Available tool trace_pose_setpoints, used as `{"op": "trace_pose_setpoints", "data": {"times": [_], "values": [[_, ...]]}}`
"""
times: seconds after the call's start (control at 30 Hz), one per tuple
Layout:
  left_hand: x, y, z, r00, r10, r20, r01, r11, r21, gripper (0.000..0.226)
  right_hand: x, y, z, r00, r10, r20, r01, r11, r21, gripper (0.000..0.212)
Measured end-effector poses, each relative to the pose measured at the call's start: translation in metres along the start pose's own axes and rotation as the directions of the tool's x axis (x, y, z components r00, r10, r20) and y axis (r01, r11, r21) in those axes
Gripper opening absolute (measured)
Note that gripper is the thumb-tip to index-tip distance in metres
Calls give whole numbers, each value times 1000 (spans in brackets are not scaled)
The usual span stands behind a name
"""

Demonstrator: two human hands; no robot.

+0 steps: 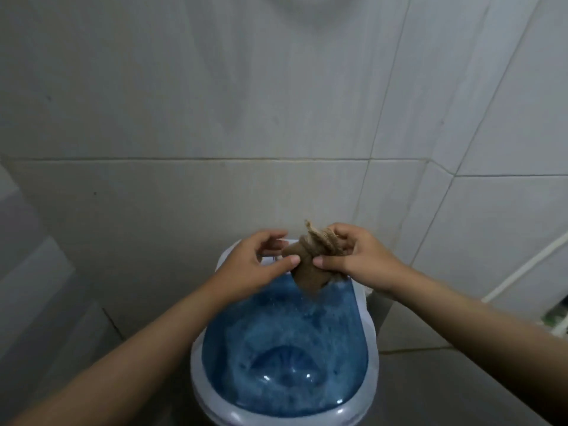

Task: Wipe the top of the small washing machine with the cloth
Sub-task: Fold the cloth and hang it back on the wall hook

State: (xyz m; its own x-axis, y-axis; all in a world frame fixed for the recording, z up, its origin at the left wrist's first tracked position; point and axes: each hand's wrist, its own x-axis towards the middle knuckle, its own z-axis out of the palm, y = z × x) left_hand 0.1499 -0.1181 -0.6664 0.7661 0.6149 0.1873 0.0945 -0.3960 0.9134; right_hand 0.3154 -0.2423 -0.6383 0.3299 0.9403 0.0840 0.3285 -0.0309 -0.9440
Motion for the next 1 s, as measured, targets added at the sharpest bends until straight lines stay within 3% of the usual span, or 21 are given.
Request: {"op": "trace_pose_setpoints", "data": {"times": [0.13, 0.23, 0.33, 0.43, 0.53, 0.67, 0.77, 0.9, 1.0], "values": [[45, -2, 5, 999, 8, -38, -7, 1000, 15, 18, 38, 15, -13, 998, 47, -48, -43, 995, 85, 26], [62, 18, -1, 996, -21, -92, 25, 999, 36, 10, 57, 2, -25, 991, 130, -19, -127, 985, 118, 30], [74, 59, -18, 996, -88, -32, 89, 995, 51, 4, 66, -36, -38, 988, 153, 36, -156, 984, 86, 39], [80, 123, -46, 985, -172, -13, 172, 985, -10, 10, 63, -92, -55, 992, 123, 28, -125, 988, 90, 50], [78, 194, -74, 961, -277, -16, 272, 953, -135, 10, 41, -169, -74, 992, -92, -87, 83, 991, -104, 54], [74, 290, -106, 914, -403, 53, 403, 879, -254, 24, 22, -275, -99, 921, -336, 196, 375, 901, -218, 44], [72, 360, -123, 895, -438, 82, 444, 859, -256, 54, 22, -348, -115, 909, -348, 230, 394, 899, -193, 41], [71, 446, -142, 857, -495, 146, 506, 750, -426, 47, 26, -428, -137, 926, -366, 91, 376, 911, -167, 10], [71, 499, -158, 885, -443, 140, 456, 771, -445, 66, 33, -476, -153, 959, -280, -46, 277, 959, -68, 14]]}}
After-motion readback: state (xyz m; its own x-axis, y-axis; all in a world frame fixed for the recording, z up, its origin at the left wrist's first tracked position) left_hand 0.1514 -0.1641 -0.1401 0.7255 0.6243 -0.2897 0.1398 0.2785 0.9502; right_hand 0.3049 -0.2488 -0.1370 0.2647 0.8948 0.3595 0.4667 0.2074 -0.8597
